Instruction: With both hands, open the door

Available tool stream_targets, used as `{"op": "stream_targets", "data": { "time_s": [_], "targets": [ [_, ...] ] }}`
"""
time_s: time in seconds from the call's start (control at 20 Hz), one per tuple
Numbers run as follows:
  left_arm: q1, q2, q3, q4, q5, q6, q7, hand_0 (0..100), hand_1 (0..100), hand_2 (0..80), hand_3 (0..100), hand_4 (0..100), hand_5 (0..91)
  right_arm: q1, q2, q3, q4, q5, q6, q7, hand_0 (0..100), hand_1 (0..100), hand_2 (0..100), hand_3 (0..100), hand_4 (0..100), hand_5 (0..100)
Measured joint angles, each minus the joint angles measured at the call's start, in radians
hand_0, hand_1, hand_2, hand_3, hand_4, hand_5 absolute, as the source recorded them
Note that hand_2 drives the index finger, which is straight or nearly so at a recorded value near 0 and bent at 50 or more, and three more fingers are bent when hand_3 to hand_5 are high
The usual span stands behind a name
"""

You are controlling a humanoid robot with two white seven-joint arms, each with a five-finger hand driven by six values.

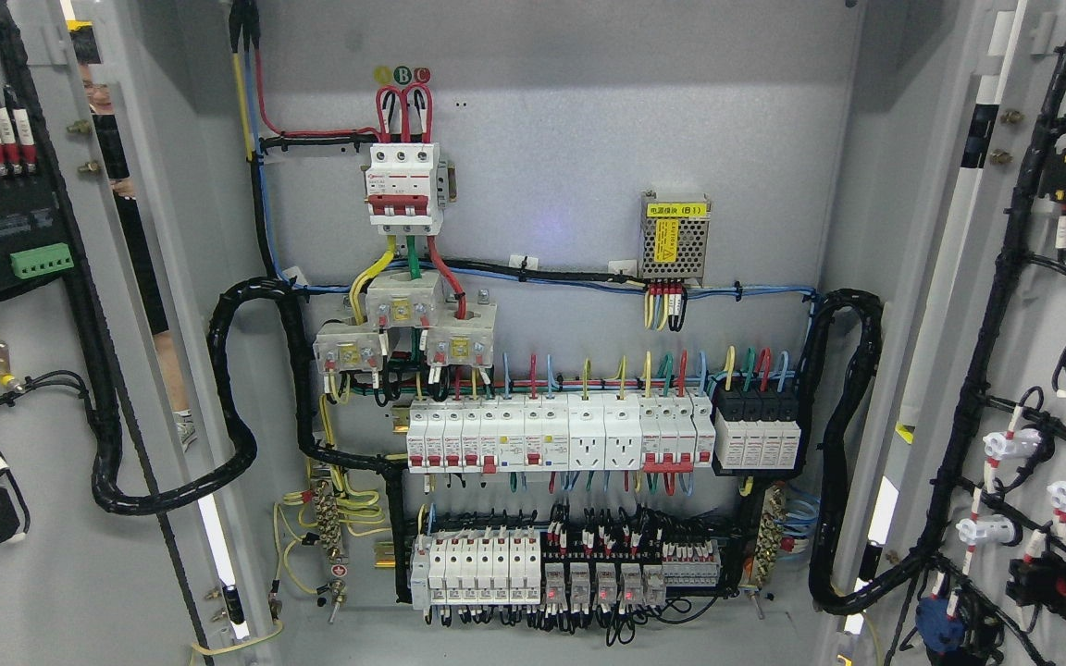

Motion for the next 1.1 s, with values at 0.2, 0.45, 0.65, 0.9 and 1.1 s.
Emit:
{"op": "stream_targets", "data": {
  "time_s": [0.2, 0.45, 0.65, 0.9, 1.1],
  "targets": [
    [0.012, -0.013, -0.04, -0.054, -0.003, -0.006, 0.057, 12, 56, 0.0, 0, 0, 0.0, 0.001, -0.006, 0.072, 0.031, 0.043, 0.005, 0.001, 0, 50, 4, 0, 0, 0],
    [0.032, -0.042, -0.126, -0.105, -0.052, -0.009, 0.171, 12, 56, 0.0, 0, 0, 0.0, 0.001, -0.009, 0.182, 0.14, 0.105, -0.002, 0.001, 0, 50, 4, 0, 0, 0],
    [0.068, -0.095, -0.208, -0.116, -0.159, -0.01, 0.253, 12, 56, 0.0, 0, 0, 0.0, -0.002, -0.003, 0.259, 0.274, 0.168, -0.005, 0.002, 0, 50, 4, 0, 0, 0],
    [0.1, -0.191, -0.305, -0.02, -0.262, -0.015, 0.38, 12, 56, 0.0, 0, 0, 0.0, -0.036, 0.022, 0.324, 0.509, 0.233, -0.006, 0.007, 0, 50, 4, 0, 0, 0],
    [0.098, -0.26, -0.375, 0.136, -0.3, -0.01, 0.411, 12, 56, 0.0, 0, 0, 0.0, -0.093, 0.042, 0.359, 0.747, 0.259, -0.005, 0.002, 0, 50, 4, 0, 0, 0]
  ]
}}
